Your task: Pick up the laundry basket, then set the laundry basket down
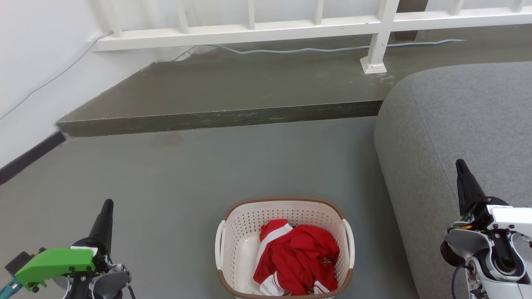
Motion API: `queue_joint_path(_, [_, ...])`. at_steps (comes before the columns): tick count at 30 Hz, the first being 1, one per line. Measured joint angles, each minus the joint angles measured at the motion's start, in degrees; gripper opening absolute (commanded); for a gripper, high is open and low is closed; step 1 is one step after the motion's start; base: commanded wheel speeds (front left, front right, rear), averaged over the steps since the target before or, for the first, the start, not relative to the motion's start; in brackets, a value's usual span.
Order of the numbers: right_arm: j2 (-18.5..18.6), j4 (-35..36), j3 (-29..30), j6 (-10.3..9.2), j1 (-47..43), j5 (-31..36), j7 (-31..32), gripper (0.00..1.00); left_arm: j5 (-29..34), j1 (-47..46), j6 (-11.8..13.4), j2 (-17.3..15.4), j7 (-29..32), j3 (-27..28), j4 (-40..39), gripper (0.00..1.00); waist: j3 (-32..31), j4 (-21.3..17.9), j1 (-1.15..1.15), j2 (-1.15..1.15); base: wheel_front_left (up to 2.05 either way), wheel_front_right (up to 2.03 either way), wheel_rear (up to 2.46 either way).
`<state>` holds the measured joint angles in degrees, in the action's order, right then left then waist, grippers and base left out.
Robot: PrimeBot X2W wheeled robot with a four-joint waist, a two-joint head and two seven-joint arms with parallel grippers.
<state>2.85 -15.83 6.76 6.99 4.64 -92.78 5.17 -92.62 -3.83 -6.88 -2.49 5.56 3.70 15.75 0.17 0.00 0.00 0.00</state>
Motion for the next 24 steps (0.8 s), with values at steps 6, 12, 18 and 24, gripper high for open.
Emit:
queue_joint_path(6, [0.0, 0.0, 0.0, 0.0, 0.0, 0.0, 0.0, 0.0, 0.0, 0.0, 0.0, 0.0, 0.0, 0.0, 0.0, 0.0, 0.0, 0.0, 0.0, 0.0, 0.0, 0.0, 0.0])
queue_joint_path(12, [-0.2, -0.4, 0.0, -0.02, -0.2, 0.0, 0.0, 1.0, 0.0, 0.1, 0.0, 0.1, 0.0, -0.1, 0.5, 1.0, 0.0, 0.0, 0.0, 0.0, 0.0, 0.0, 0.0])
queue_joint_path(18, [-1.2, -1.9, -0.3, -0.05, -2.3, 0.0, -0.1, 1.0, 0.0, 1.7, 0.1, 1.1, -0.1, -0.4, 2.1, 1.0, 0.0, 0.0, 0.0, 0.0, 0.0, 0.0, 0.0])
queue_joint_path(24, [-1.1, -1.1, -1.1, -0.05, -2.3, 0.5, -0.4, 1.0, 0.6, 1.7, 0.1, 1.1, -1.1, -0.8, 1.9, 1.0, 0.1, 0.1, 0.0, 0.0, 0.0, 0.0, 0.0])
